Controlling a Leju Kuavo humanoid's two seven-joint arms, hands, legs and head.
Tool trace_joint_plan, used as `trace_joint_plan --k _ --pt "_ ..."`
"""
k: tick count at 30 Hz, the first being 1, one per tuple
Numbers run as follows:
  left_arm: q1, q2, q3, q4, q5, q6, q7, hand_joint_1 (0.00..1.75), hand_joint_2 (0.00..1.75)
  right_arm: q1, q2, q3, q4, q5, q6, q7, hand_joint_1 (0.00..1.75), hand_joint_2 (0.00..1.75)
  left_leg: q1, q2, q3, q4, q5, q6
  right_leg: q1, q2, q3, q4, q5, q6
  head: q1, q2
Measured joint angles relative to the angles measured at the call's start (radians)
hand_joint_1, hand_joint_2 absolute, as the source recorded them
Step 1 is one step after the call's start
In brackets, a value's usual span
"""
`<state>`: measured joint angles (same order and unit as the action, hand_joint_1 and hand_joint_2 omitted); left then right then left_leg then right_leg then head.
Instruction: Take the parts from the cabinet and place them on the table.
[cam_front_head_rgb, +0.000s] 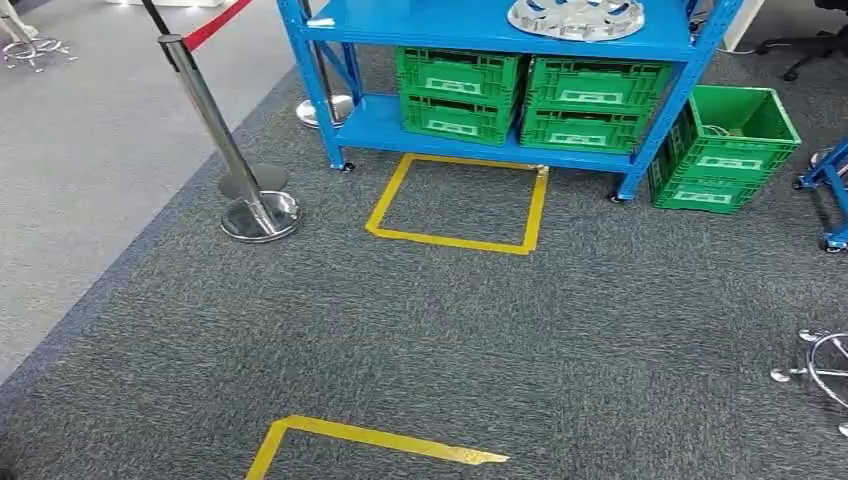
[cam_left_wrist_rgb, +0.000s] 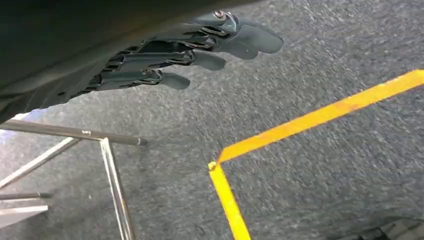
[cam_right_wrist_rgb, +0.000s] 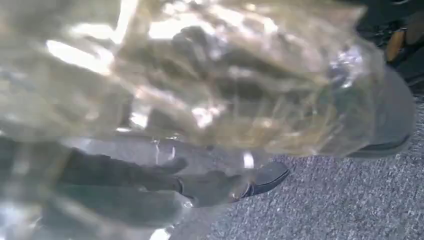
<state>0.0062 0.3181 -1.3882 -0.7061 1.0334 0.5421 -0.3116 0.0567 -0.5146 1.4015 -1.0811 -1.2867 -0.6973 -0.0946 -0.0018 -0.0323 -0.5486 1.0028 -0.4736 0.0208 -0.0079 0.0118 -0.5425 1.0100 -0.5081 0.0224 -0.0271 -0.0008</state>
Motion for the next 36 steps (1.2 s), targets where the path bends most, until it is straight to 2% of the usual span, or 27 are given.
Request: trace_joint_plan --k 1,2,5,18,19,20,21,22,23,24,26,27,28,29,30,31,32,33,34,36 --pt "0.0 -0.003 -0.003 0.004 0.006 -0.002 -0.004 0.0 0.0 0.0 -0.002 0.0 0.0 -0.006 0.0 -0.003 0.0 0.0 0.001 0.0 0.0 -0.001 0.0 -0.01 0.001 0.0 0.0 0.001 0.0 -0.001 0.0 0.0" --pt "0.0 -0.006 -0.004 0.007 0.013 -0.004 -0.007 0.0 0.0 0.0 -0.002 0.0 0.0 -0.01 0.0 -0.006 0.0 0.0 0.002 0.0 0.0 -0.001 -0.001 -0.016 0.002 0.0 0.0 0.001 0.0 -0.001 0.0 0.0" --pt "0.0 -0.011 -0.01 0.015 0.023 -0.004 -0.01 0.0 0.0 0.001 -0.005 0.0 0.0 -0.023 0.0 -0.015 0.0 0.0 0.003 0.0 0.001 -0.001 -0.001 -0.02 0.002 0.0 0.0 0.001 0.0 -0.001 0.0 0.0" --pt "-0.001 -0.02 -0.029 0.036 0.052 -0.011 -0.012 0.0 0.0 0.006 -0.014 0.0 -0.019 -0.08 0.0 -0.052 0.0 0.0 -0.003 0.0 0.001 0.0 -0.002 -0.019 -0.005 0.0 0.001 -0.002 0.001 0.0 0.001 0.0" --pt "-0.001 -0.019 -0.031 0.037 0.056 -0.011 -0.013 0.0 0.0 0.008 -0.014 0.0 -0.022 -0.086 0.0 -0.054 0.0 0.0 -0.007 0.0 -0.003 0.01 -0.007 -0.013 -0.013 0.0 0.003 -0.009 0.005 0.009 0.001 0.0" --pt "-0.001 -0.018 -0.032 0.039 0.058 -0.011 -0.015 0.0 0.0 0.009 -0.014 0.0 -0.025 -0.094 0.0 -0.056 0.0 0.0 -0.008 0.0 -0.002 0.008 -0.007 0.0 -0.012 -0.001 0.004 -0.011 0.006 0.015 -0.002 0.0" --pt "-0.001 -0.016 -0.034 0.039 0.06 -0.011 -0.015 0.0 0.0 0.01 -0.014 0.0 -0.027 -0.097 0.0 -0.058 0.0 0.0 -0.01 0.0 -0.001 0.002 -0.004 0.008 -0.012 -0.001 0.006 -0.017 0.009 0.018 -0.002 0.0" --pt "-0.001 -0.014 -0.034 0.04 0.062 -0.011 -0.016 0.0 0.0 0.01 -0.019 0.0 -0.031 -0.101 0.0 -0.06 0.0 0.0 -0.006 0.0 0.012 -0.024 0.009 0.018 -0.006 -0.001 0.013 -0.025 0.012 0.023 -0.003 0.0" --pt "-0.001 -0.015 -0.034 0.04 0.062 -0.011 -0.017 0.0 0.0 0.012 -0.019 0.0 -0.032 -0.104 0.0 -0.061 0.0 0.0 0.002 0.005 0.028 -0.05 0.023 0.015 -0.007 -0.004 0.006 -0.011 0.002 0.021 0.001 0.0" --pt "-0.001 -0.015 -0.035 0.04 0.062 -0.011 -0.018 0.0 0.0 0.013 -0.019 0.0 -0.033 -0.106 0.0 -0.061 0.0 0.0 0.005 0.004 0.033 -0.061 0.028 0.023 -0.005 -0.004 -0.013 0.03 -0.032 0.021 0.006 0.0" --pt "-0.002 -0.016 -0.037 0.042 0.062 -0.011 -0.018 0.0 0.0 0.013 -0.02 0.0 -0.033 -0.108 0.0 -0.061 0.0 0.0 0.007 0.006 0.031 -0.06 0.029 0.021 -0.01 -0.004 -0.082 0.172 -0.102 0.029 0.008 0.0" --pt "-0.001 -0.019 -0.041 0.042 0.063 -0.011 -0.018 0.0 0.0 0.013 -0.021 0.0 -0.033 -0.109 0.0 -0.061 0.0 0.0 0.007 0.007 0.031 -0.06 0.027 0.019 -0.013 -0.004 -0.118 0.242 -0.127 0.035 0.007 0.0" --pt "-0.001 -0.02 -0.044 0.043 0.063 -0.011 -0.018 0.0 0.0 0.013 -0.021 0.0 -0.033 -0.109 0.0 -0.061 0.0 0.0 0.009 0.007 0.031 -0.059 0.025 0.015 -0.016 -0.005 -0.134 0.271 -0.126 0.041 0.008 0.0" --pt "-0.001 -0.021 -0.048 0.044 0.064 -0.011 -0.018 0.0 0.0 0.014 -0.021 0.001 -0.033 -0.109 0.0 -0.062 0.0 0.0 0.013 0.007 0.032 -0.057 0.023 0.009 -0.021 -0.006 -0.122 0.245 -0.097 0.048 0.007 0.0" --pt "-0.001 -0.022 -0.05 0.044 0.065 -0.011 -0.018 0.0 0.0 0.015 -0.022 0.002 -0.033 -0.111 0.0 -0.063 0.0 0.0 0.018 0.007 0.033 -0.052 0.019 0.002 -0.026 -0.007 -0.092 0.181 -0.055 0.055 0.008 0.0" --pt "-0.001 -0.023 -0.051 0.044 0.066 -0.011 -0.018 0.0 0.0 0.014 -0.023 0.002 -0.033 -0.111 0.0 -0.065 0.0 0.0 0.025 0.007 0.032 -0.044 0.013 -0.007 -0.032 -0.009 -0.047 0.092 -0.011 0.063 0.007 0.0" --pt "-0.001 -0.023 -0.052 0.045 0.07 -0.011 -0.019 0.0 0.0 0.012 -0.023 0.002 -0.033 -0.112 0.0 -0.068 0.0 0.0 0.028 0.007 0.03 -0.028 0.003 -0.022 -0.041 -0.011 -0.001 0.004 0.017 0.073 0.009 0.0" --pt "-0.002 -0.018 -0.052 0.049 0.075 -0.011 -0.021 0.0 0.0 0.01 -0.021 0.002 -0.033 -0.113 0.0 -0.07 0.0 0.0 0.02 0.006 0.022 -0.016 -0.007 -0.034 -0.033 0.001 0.002 0.001 -0.012 0.076 0.015 0.0" --pt "-0.004 -0.021 -0.052 0.049 0.075 -0.011 -0.022 0.0 0.0 0.008 -0.023 0.001 -0.033 -0.114 0.0 -0.074 0.0 0.0 0.023 0.006 0.021 -0.004 -0.014 -0.039 -0.033 0.006 0.007 0.002 -0.007 0.043 0.013 0.0" --pt "-0.005 -0.021 -0.052 0.051 0.076 -0.011 -0.023 0.0 0.0 0.008 -0.023 0.002 -0.033 -0.117 0.0 -0.075 0.0 0.0 0.024 0.004 0.022 -0.005 -0.009 -0.044 -0.03 0.004 0.004 0.013 -0.01 0.024 0.008 0.0"
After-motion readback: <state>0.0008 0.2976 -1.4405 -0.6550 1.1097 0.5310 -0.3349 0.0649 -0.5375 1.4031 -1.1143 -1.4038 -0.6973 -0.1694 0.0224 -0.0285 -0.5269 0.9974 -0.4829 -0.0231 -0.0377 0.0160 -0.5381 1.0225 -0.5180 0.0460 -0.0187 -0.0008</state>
